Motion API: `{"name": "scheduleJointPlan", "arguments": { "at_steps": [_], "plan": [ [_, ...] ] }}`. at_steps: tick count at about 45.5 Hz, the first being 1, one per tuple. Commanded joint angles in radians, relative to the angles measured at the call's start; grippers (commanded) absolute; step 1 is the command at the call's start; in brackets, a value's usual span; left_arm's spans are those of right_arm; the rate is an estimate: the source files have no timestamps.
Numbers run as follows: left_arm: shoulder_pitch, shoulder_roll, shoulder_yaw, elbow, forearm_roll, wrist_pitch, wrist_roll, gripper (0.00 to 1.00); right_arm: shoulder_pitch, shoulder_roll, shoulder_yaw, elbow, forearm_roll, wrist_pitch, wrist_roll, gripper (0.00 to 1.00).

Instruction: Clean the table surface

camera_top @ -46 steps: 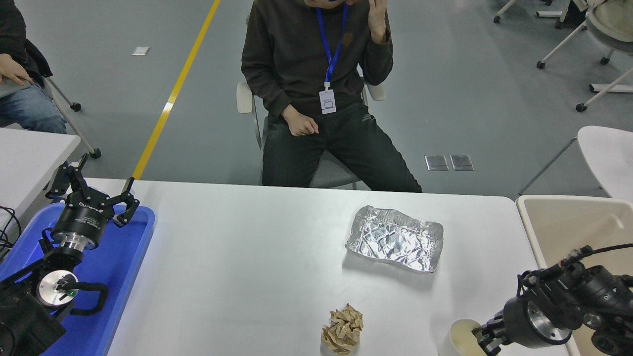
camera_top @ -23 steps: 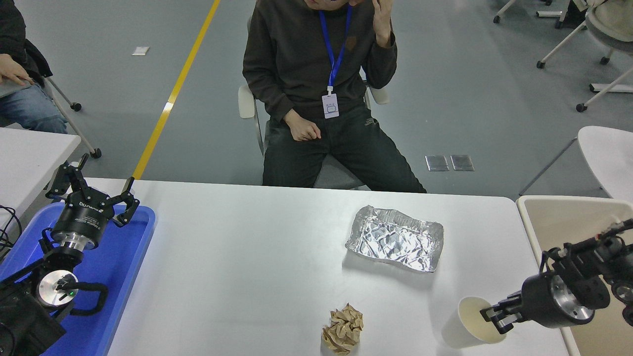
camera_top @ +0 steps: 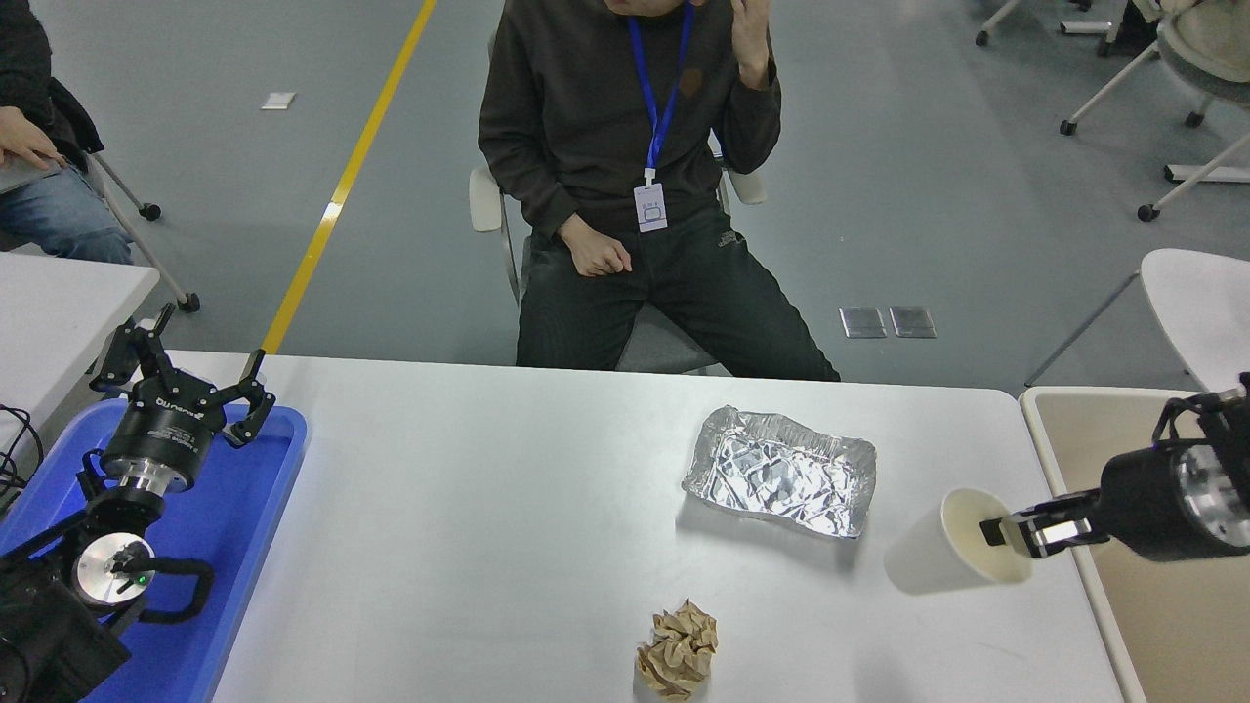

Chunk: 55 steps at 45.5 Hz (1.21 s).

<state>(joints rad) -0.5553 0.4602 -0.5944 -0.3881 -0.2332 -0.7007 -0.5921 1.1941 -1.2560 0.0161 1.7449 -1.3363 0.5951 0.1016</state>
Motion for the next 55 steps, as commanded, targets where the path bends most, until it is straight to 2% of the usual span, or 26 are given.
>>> {"name": "scheduleJointPlan", "arguments": {
  "at_steps": [1, 28, 38, 43, 55],
  "plan": [
    [0.0, 0.0, 0.001, 0.0, 0.0, 0.001, 0.0, 1.0, 0.045, -0.075, 0.051, 0.0, 0.039, 0.049, 0.007, 0.0],
    [0.0, 0.0, -0.001, 0.0, 0.0, 0.001, 0.0, 1.0, 0.059, -0.191, 0.116, -0.011, 0.058, 0.088, 0.006, 0.0],
    [0.0, 0.0, 0.001, 0.0, 0.0, 0.001, 0.0, 1.0, 0.053, -0.175, 0.108, -0.139, 0.012, 0.075, 0.004, 0.0],
    [0.0, 0.0, -0.001, 0.0, 0.0, 0.001, 0.0, 1.0, 0.041, -0.151, 0.087, -0.217, 0.011, 0.048, 0.006, 0.0],
    [0.0, 0.0, -0.001, 0.0, 0.0, 0.001, 0.0, 1.0, -0.013, -0.151, 0.01, -0.254, 0.008, -0.072, 0.007, 0.0]
  ]
}}
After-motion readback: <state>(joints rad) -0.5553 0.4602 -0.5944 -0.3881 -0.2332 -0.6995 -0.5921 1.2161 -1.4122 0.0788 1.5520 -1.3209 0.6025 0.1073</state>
